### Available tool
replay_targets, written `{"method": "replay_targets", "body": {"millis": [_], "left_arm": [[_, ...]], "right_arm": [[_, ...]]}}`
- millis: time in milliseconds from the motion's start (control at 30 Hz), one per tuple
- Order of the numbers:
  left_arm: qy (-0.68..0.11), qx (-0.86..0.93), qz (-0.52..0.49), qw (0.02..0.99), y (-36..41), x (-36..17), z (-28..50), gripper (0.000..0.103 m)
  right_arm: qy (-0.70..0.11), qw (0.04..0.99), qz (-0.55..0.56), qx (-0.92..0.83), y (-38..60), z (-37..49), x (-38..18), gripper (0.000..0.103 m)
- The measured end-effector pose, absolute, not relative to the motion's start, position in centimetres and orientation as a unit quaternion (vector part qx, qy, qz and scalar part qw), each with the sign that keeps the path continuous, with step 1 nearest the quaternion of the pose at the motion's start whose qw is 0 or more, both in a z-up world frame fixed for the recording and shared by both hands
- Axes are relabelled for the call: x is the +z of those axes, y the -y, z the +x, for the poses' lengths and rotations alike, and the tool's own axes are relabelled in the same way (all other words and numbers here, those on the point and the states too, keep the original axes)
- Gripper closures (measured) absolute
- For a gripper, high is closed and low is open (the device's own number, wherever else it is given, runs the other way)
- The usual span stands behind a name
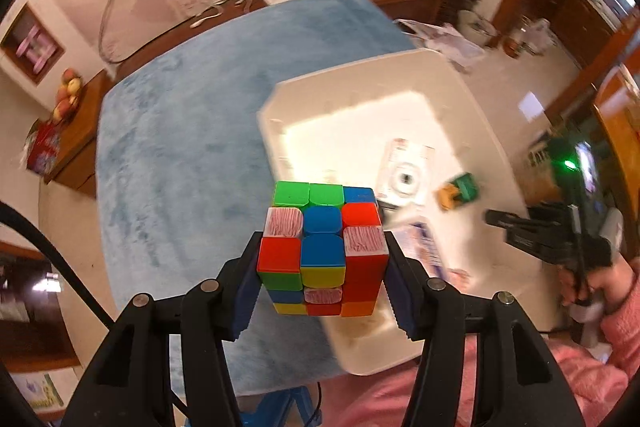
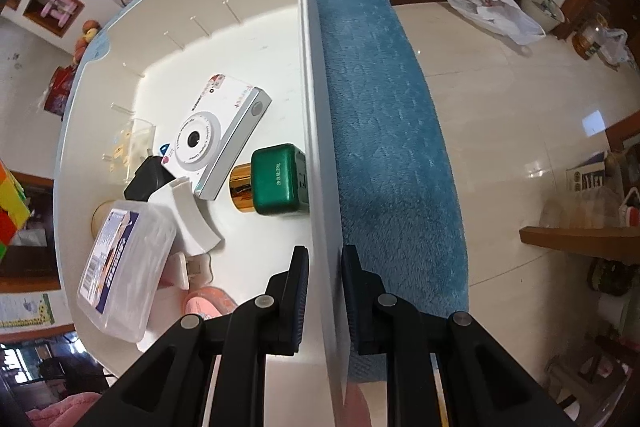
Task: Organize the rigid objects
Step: 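Lift the Rubik's cube and carry it over the tray, then open the left gripper to drop the Rubik's cube into the tray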
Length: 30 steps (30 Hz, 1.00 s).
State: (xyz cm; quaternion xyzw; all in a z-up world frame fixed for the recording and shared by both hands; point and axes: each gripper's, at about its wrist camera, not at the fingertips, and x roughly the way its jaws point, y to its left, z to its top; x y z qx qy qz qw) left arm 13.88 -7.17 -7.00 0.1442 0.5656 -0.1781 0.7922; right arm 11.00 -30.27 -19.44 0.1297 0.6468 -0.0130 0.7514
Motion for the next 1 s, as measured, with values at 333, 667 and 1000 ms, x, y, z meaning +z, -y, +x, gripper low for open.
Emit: {"method": "replay_targets", "body": {"millis": [333, 667, 1000], "left_arm": [[-0.570, -0.212, 0.169, 0.776, 12.8, -7.6, 10.4, 0.044], [-0.584, -0.209, 0.185, 0.762, 16.2, -8.5, 9.4, 0.044], [-0.599, -0.190, 0.194, 0.753, 17.5, -9.2, 9.7, 0.044]], "right_arm": [[-0.645, 0.751, 0.138, 0.024, 30.8, 10.7, -19.9, 0.084], [-0.651, 0.742, 0.153, 0.054, 31.3, 10.4, -20.5, 0.084], [-0.655, 0.738, 0.145, 0.066, 31.0, 10.7, -20.4, 0.084]]}}
